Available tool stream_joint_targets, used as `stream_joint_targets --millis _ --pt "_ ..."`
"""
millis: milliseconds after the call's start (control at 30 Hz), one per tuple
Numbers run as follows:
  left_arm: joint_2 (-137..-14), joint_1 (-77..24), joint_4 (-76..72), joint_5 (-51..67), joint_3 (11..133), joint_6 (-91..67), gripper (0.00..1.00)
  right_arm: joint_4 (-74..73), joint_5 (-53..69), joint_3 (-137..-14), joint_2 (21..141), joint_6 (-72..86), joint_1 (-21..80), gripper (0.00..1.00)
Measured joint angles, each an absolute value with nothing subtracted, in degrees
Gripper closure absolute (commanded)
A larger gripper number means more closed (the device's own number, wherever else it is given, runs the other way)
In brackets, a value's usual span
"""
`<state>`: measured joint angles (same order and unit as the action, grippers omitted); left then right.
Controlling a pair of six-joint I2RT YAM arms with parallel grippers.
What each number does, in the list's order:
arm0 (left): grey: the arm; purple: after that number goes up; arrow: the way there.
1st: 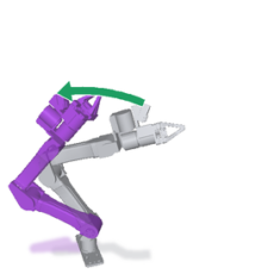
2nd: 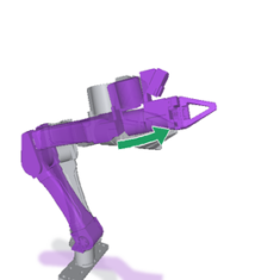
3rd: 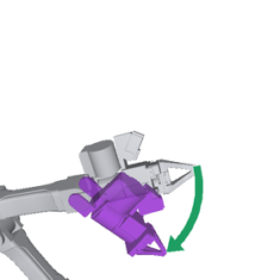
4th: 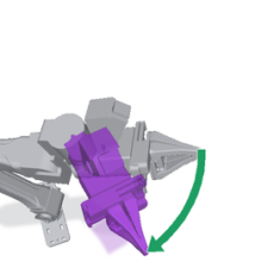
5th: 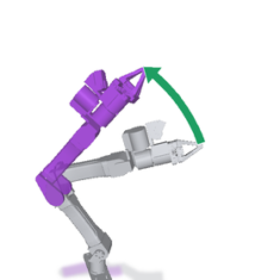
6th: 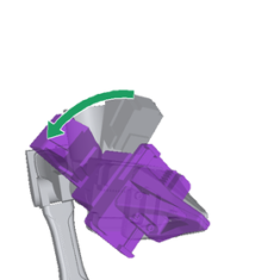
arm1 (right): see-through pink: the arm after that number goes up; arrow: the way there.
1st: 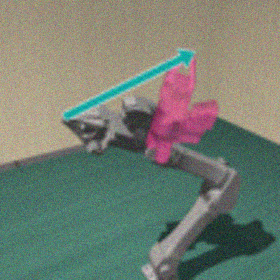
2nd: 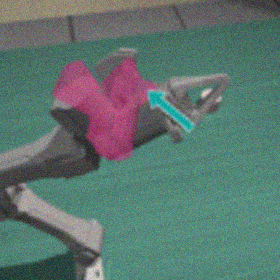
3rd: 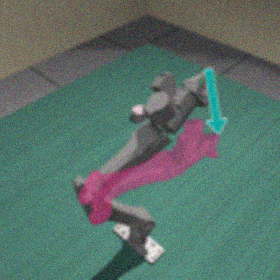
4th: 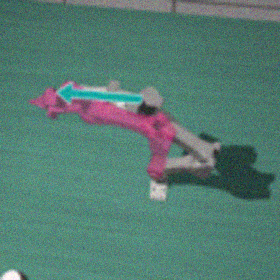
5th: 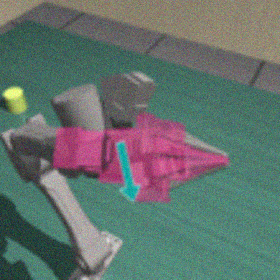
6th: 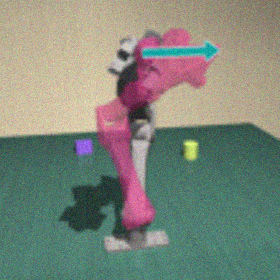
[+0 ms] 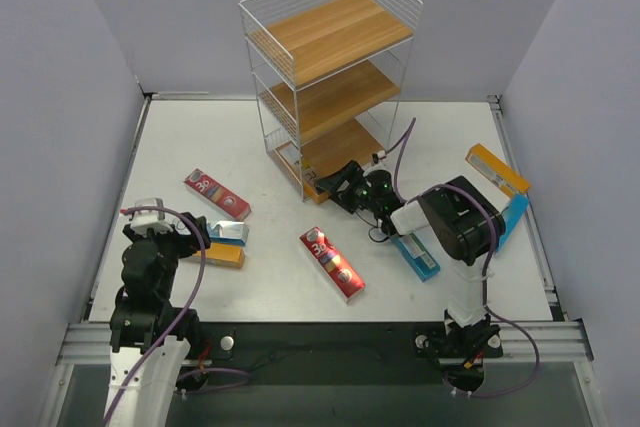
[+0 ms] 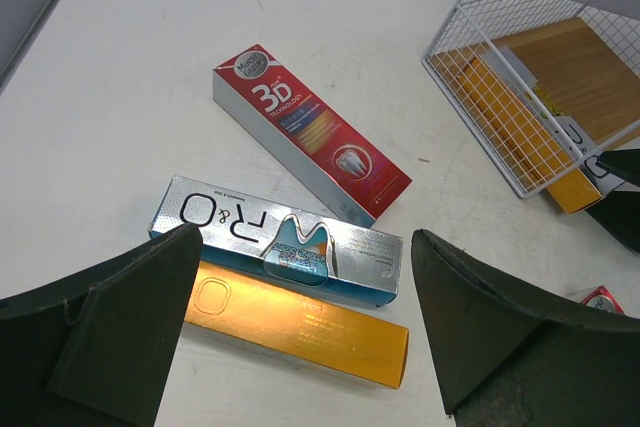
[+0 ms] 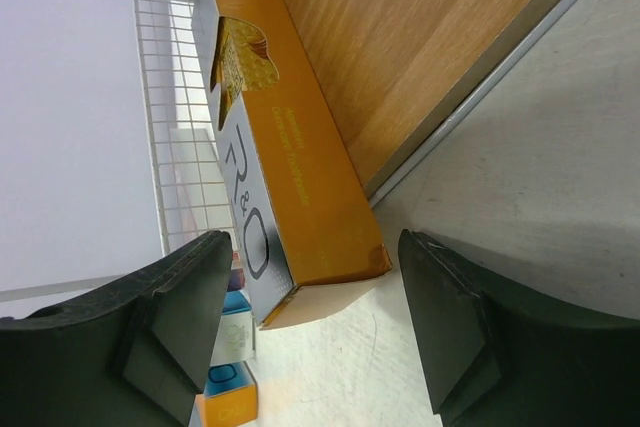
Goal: Place and organize the toothpastes onto the shelf
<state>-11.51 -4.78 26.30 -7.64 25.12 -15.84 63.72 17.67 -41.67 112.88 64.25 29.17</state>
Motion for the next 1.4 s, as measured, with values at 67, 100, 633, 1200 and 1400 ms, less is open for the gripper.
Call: stream_joint_targets --millis 67,100,633,1200,1400 --pt "-11.55 -4.78 26.3 -7.6 25.12 -15.84 0.03 65.73 18.35 -41.67 114.08 65.32 29.17 0.36" --pt "-11.57 -4.78 26.3 -7.57 25.12 -15.84 0.03 66.89 18.72 -41.67 114.74 65.98 29.17 0.37" --pt "-11.73 -4.78 26.3 -7.27 25.12 -15.81 0.03 70.13 24.12 -43.53 118.08 67.48 28.53 0.59" --pt "-11.75 -4.75 26.3 -7.25 25.12 -15.79 0.03 68.71 24.84 -45.47 118.83 68.47 29.67 0.46" --pt "-11.79 -4.78 26.3 -7.25 25.12 -15.79 0.03 67.92 24.88 -45.69 118.83 68.86 30.09 0.36"
